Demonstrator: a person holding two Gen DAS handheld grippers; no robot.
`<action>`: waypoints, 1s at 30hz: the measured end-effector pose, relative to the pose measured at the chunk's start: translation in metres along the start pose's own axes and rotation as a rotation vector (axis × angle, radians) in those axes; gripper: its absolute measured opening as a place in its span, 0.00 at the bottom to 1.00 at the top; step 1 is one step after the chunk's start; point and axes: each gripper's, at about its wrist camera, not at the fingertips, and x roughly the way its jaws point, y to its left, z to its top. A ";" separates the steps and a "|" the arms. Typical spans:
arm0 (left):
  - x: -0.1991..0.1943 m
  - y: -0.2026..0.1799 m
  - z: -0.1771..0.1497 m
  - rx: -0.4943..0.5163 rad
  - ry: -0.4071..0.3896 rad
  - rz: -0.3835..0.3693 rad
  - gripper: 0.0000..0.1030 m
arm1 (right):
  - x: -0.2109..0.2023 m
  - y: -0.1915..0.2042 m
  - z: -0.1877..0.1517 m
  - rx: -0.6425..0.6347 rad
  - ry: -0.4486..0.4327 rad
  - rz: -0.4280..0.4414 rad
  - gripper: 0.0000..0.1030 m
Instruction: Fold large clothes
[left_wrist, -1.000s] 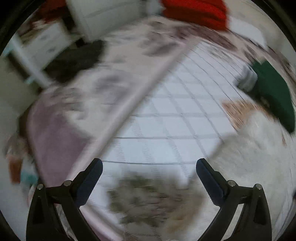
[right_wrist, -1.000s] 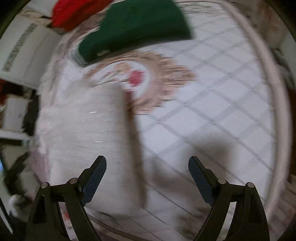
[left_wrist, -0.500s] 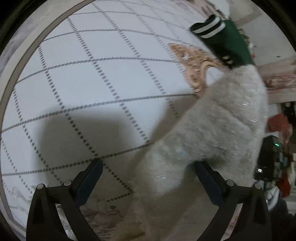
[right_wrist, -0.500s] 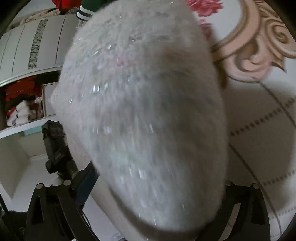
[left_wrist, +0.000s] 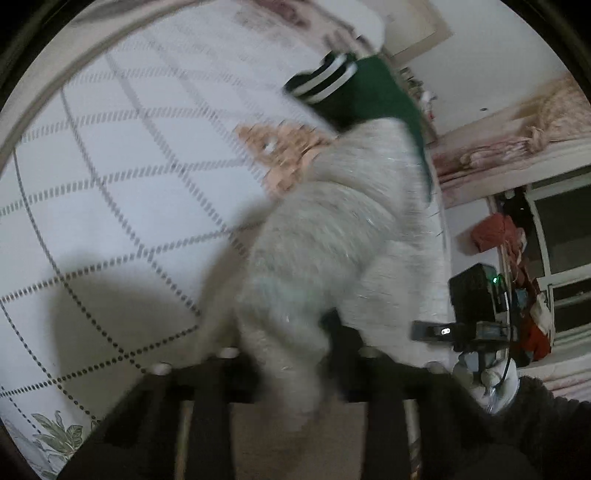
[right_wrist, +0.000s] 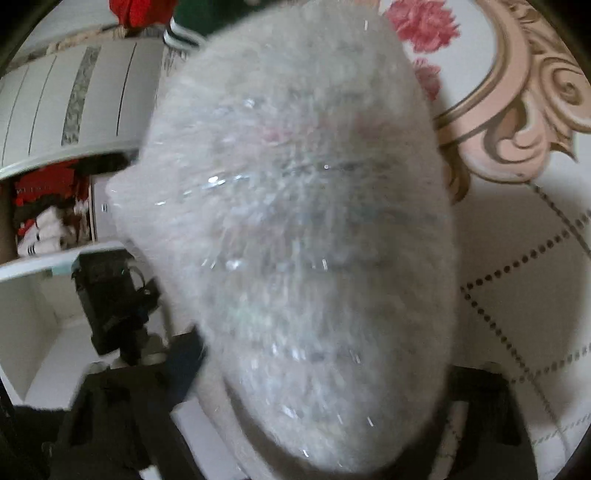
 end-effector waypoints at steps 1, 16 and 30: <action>-0.007 -0.006 0.002 0.012 -0.022 0.002 0.19 | -0.006 0.004 -0.005 0.001 -0.029 0.011 0.57; -0.070 -0.042 0.049 0.096 -0.077 -0.004 0.17 | -0.081 0.058 -0.042 0.052 -0.212 0.139 0.47; -0.114 -0.127 0.158 0.184 -0.179 0.027 0.17 | -0.206 0.129 0.041 -0.049 -0.278 0.220 0.46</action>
